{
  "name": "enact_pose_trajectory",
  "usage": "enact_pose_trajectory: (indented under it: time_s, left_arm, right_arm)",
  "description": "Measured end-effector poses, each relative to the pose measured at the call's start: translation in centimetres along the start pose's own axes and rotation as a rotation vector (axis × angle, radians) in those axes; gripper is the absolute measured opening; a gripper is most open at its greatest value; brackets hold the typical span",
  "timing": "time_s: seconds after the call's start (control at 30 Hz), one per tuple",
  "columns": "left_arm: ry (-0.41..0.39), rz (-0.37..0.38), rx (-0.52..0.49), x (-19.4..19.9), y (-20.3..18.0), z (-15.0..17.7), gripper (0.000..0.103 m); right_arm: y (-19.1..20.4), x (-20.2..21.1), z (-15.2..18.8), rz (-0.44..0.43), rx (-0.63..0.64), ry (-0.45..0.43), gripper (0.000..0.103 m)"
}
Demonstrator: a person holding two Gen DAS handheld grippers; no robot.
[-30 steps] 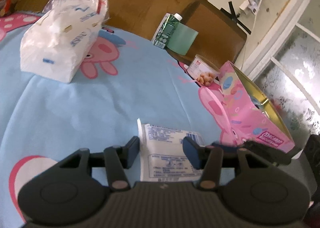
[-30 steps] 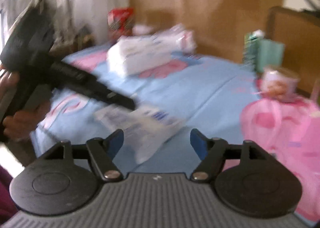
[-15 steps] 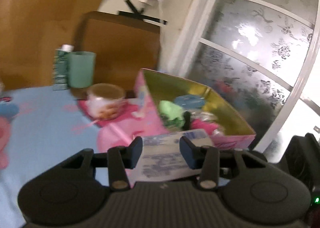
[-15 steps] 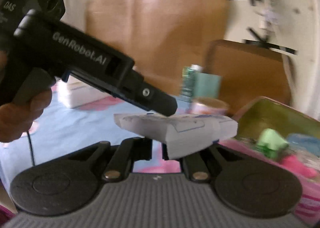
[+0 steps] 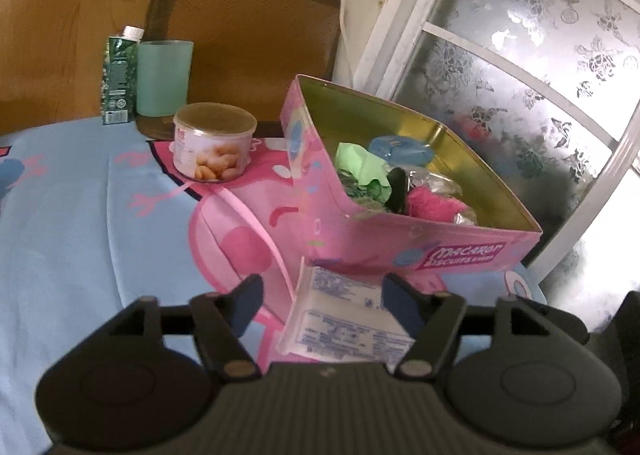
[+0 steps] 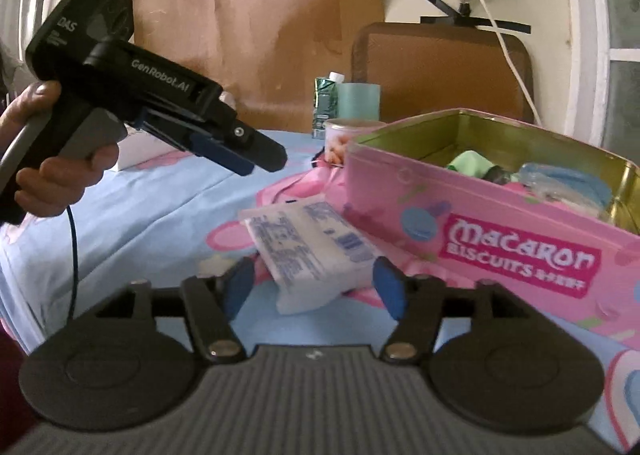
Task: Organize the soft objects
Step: 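Grasp the white barcode pack with the right tool and drop it into the tin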
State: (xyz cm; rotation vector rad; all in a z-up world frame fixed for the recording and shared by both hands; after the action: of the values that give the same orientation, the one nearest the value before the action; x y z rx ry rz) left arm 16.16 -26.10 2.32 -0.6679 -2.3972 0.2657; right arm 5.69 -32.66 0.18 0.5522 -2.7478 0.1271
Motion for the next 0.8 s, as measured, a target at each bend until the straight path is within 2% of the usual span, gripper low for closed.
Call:
enact_pose_trajectory:
  time_s: [0.07, 0.1, 0.13, 0.17, 0.2, 0.23, 0.27, 0.3, 0.33, 0.37, 0.5, 0.57, 0.67, 0.8]
  left_arm:
    - [0.014, 0.01, -0.02, -1.0, -0.1, 0.3, 0.075]
    - [0.03, 0.013, -0.029, -1.8, -0.1, 0.6, 0.072]
    - [0.053, 0.026, -0.029, -2.6, -0.1, 1.2, 0.067]
    - [0.095, 0.06, -0.01, -3.6, -0.2, 2.0, 0.051]
    - [0.067, 0.068, -0.003, -3.7, -0.2, 2.3, 0.05]
    - [0.085, 0.099, 0.015, -3.6, -0.5, 2.5, 0.049]
    - [0.069, 0.11, 0.044, -3.0, -0.7, 2.2, 0.049]
    - [0.054, 0.142, 0.063, -2.2, -0.9, 1.8, 0.043]
    - [0.042, 0.197, 0.082, -1.2, -1.5, 1.3, 0.036]
    - [0.029, 0.241, 0.085, -0.1, -2.2, 0.6, 0.03]
    - [-0.076, 0.174, -0.108, 2.2, -5.3, -2.2, 0.03]
    - [-0.085, 0.184, -0.132, 1.9, -6.3, -3.2, 0.03]
    - [-0.075, 0.173, -0.142, 0.5, -6.9, -3.8, 0.03]
    - [-0.082, 0.174, -0.149, -0.9, -7.8, -5.1, 0.03]
  right_arm:
    - [-0.4, -0.7, 0.4, 0.003, -0.021, 0.021, 0.07]
    - [-0.5, -1.3, 0.6, 0.0, -0.033, 0.039, 0.07]
    - [-0.9, -2.1, 0.8, -0.008, -0.032, 0.055, 0.07]
    - [-0.7, -2.5, 1.1, -0.003, -0.012, 0.052, 0.066]
    - [-0.3, -2.9, 1.1, 0.018, 0.018, 0.034, 0.06]
    - [-0.1, -3.1, 0.9, 0.023, 0.006, 0.026, 0.044]
    - [0.0, -3.3, 0.6, 0.017, -0.023, 0.025, 0.039]
    - [0.3, -3.3, 0.2, -0.008, -0.05, 0.015, 0.034]
    - [0.6, -2.9, -0.2, -0.033, -0.052, -0.007, 0.014]
    - [1.1, -2.5, -0.7, -0.047, -0.028, -0.029, 0.011]
    - [2.4, -0.5, -3.7, -0.015, 0.12, -0.158, 0.012]
    - [1.7, -0.3, -4.6, 0.004, 0.145, -0.179, 0.012]
    - [-0.6, -0.5, -5.2, 0.051, 0.162, -0.164, 0.012]
    - [-2.8, -0.3, -6.0, 0.049, 0.16, -0.144, 0.012]
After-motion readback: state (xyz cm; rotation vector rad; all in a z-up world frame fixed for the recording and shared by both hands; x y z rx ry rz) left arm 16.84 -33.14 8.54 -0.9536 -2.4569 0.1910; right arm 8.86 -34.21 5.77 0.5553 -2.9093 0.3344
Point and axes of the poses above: each gripper's, at about its wrist camera, not at the fingertips, and x roughly against the way its jaws point, y to its left, z to its underside, the point moved 8 cm from there along -x, roughly the way its jaws point, and after that the axes turned 6 degrees about -y, right-handed, at the moved point
